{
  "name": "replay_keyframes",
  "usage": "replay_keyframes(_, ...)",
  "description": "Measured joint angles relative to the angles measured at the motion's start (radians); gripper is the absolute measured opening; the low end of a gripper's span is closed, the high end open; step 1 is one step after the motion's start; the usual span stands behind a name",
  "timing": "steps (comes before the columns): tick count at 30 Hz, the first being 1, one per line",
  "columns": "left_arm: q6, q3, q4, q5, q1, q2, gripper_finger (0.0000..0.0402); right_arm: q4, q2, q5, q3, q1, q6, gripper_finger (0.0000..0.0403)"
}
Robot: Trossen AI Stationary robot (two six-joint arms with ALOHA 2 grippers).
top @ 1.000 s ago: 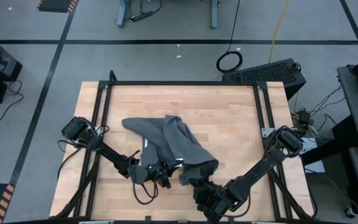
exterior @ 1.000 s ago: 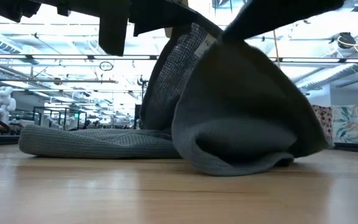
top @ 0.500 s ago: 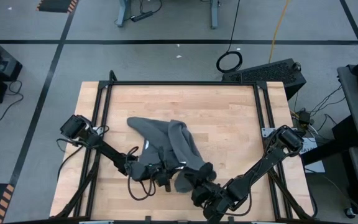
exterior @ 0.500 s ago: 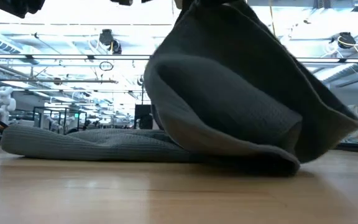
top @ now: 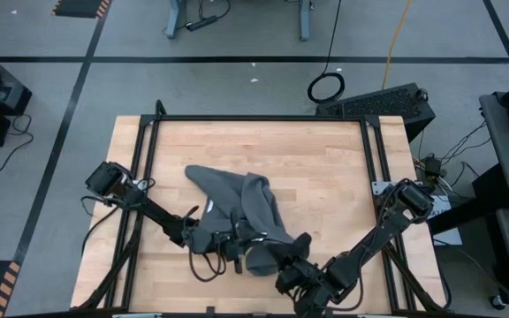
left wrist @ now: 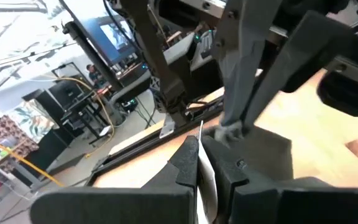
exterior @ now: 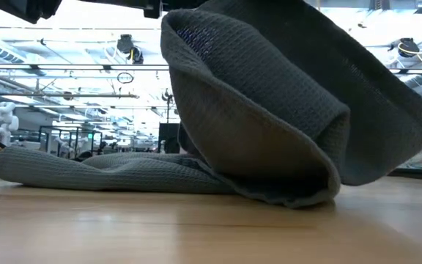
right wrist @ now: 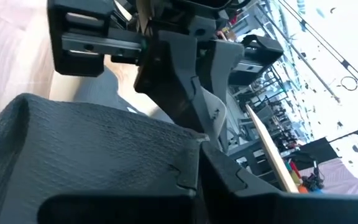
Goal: Roll towel into tight, uniform cylinder
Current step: Roll the gray towel
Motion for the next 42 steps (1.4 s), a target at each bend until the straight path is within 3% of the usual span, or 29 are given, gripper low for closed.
replay_keyframes(11,-0.001,0.000,0.004,0.008,-0.002,0.000,0.0015,-0.008,0.000,0.035,0.000,0.006,0.011,0.0012)
replay_keyframes(18,-0.026,0.000,0.004,0.043,-0.003,0.000,0.0015,-0.007,0.000,0.103,0.000,0.007,0.016,0.0096)
replay_keyframes(24,-0.026,0.000,0.013,0.048,-0.004,0.000,0.0015,-0.019,0.000,0.038,0.000,-0.006,0.061,0.0166)
replay_keyframes(28,-0.026,0.000,0.013,0.050,-0.003,0.000,0.0015,-0.062,0.000,0.020,0.000,-0.014,0.104,0.0181)
replay_keyframes(34,-0.026,0.000,0.013,0.092,-0.003,0.000,0.0015,-0.108,0.000,-0.034,0.001,-0.024,0.160,0.0141)
replay_keyframes(42,-0.026,0.000,0.007,0.091,-0.004,0.000,0.0016,-0.116,0.000,-0.084,0.001,-0.028,0.172,0.0012)
